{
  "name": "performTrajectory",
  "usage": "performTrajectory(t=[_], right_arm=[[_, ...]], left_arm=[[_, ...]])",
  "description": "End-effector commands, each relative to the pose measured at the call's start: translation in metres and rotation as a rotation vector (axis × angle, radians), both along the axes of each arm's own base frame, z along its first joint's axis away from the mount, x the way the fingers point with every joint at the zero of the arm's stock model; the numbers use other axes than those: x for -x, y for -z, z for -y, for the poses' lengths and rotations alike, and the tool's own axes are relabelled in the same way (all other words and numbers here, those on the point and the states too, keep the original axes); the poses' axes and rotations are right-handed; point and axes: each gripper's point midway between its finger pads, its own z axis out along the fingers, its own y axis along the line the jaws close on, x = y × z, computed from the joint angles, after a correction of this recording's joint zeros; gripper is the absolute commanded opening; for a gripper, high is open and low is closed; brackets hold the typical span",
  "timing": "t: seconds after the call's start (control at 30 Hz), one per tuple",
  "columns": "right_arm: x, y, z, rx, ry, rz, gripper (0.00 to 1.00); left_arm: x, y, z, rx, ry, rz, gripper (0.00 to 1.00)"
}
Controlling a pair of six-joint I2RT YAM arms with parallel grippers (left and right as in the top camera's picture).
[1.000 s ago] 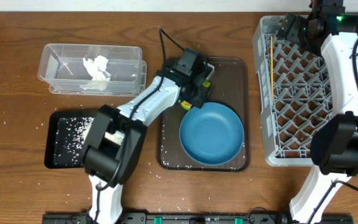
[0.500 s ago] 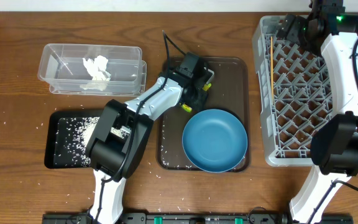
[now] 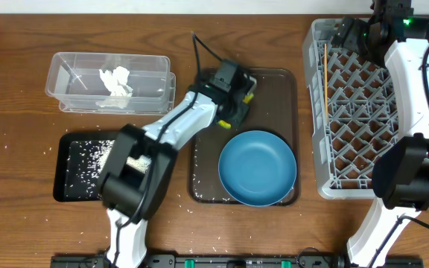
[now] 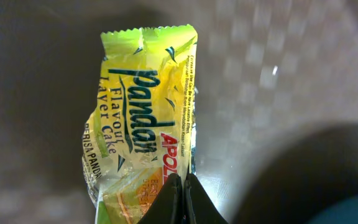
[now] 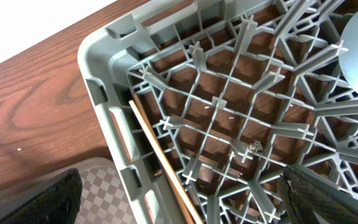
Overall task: Sort waste into correct bins and load items into the dishwasher rack
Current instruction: 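Carry the yellow packet over the clear bin and release it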
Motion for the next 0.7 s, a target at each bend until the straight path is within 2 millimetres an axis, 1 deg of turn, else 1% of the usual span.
performTrajectory(t=[0.0, 0.1, 0.23, 0.3, 0.33, 0.37, 0.43, 0.5, 0.53, 0.6, 0.67], right_arm=[[0.000, 0.002, 0.003, -0.005, 0.016, -0.004, 0.99], [0.000, 0.002, 0.003, -0.005, 0.016, -0.004, 0.99], [0.000, 0.002, 0.003, -0.006, 0.016, -0.005, 0.99], [0.000, 0.002, 0.003, -0.005, 0.016, -0.004, 0.99], [0.000, 0.002, 0.003, -0.006, 0.016, -0.004, 0.98], [0.000, 0.002, 0.003, -0.006, 0.016, -0.005, 0.99], [0.000, 0.002, 0.002, -0.006, 0.014, -0.005, 0.99], [0.000, 0.002, 0.002, -0.006, 0.014, -0.005, 0.99], [0.000, 0.002, 0.002, -0.006, 0.014, -0.005, 0.99], [0.000, 0.002, 0.002, -0.006, 0.014, -0.005, 0.99], [0.000, 0.002, 0.002, -0.006, 0.014, -0.005, 0.99]], left_arm=[[-0.018, -0.066, -0.013, 0.012, -0.087, 0.159, 0.06], [-0.022, -0.097, -0.020, 0.045, -0.107, 0.214, 0.06], [-0.028, -0.124, -0.036, 0.081, -0.160, 0.258, 0.06], [-0.037, -0.137, -0.050, 0.101, -0.226, 0.287, 0.06], [-0.043, -0.141, -0.061, 0.106, -0.285, 0.300, 0.06], [-0.051, -0.146, -0.075, 0.107, -0.364, 0.317, 0.06], [-0.065, -0.151, -0.109, 0.110, -0.540, 0.339, 0.06], [-0.075, -0.152, -0.145, 0.138, -0.745, 0.336, 0.06], [-0.078, -0.152, -0.162, 0.165, -0.846, 0.324, 0.06], [-0.081, -0.149, -0.191, 0.238, -1.019, 0.286, 0.06], [-0.084, -0.148, -0.215, 0.299, -1.157, 0.262, 0.06]])
